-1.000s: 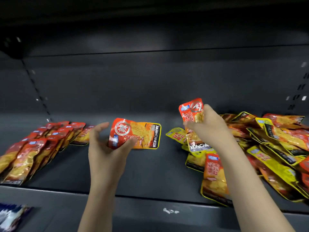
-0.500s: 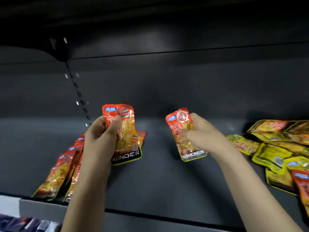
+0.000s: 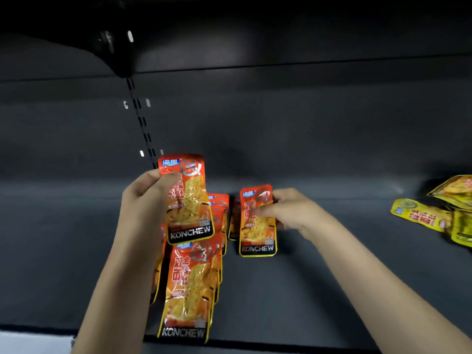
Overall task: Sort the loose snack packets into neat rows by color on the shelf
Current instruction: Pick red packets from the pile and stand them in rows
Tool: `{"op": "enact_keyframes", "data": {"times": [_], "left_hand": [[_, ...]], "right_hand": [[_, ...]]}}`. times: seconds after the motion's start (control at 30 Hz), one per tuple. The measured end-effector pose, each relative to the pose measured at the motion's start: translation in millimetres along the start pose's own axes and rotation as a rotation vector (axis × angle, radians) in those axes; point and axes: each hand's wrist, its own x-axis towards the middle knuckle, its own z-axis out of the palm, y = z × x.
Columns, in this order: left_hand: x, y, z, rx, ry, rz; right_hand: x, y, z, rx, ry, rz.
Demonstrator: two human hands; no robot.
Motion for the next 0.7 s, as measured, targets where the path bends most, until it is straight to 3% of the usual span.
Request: {"op": "enact_keyframes", "data": {"times": [0.43,0.7], "left_hand": [[33,-11,-8,0.076,-0.034,-0.103],[54,-11,35,0.255,-0.289,-0.173]], "right_hand": [[17,20,27,-0.121,0.178,0.075],[9,24,19,-0.219,0.278,-0.014]]}}
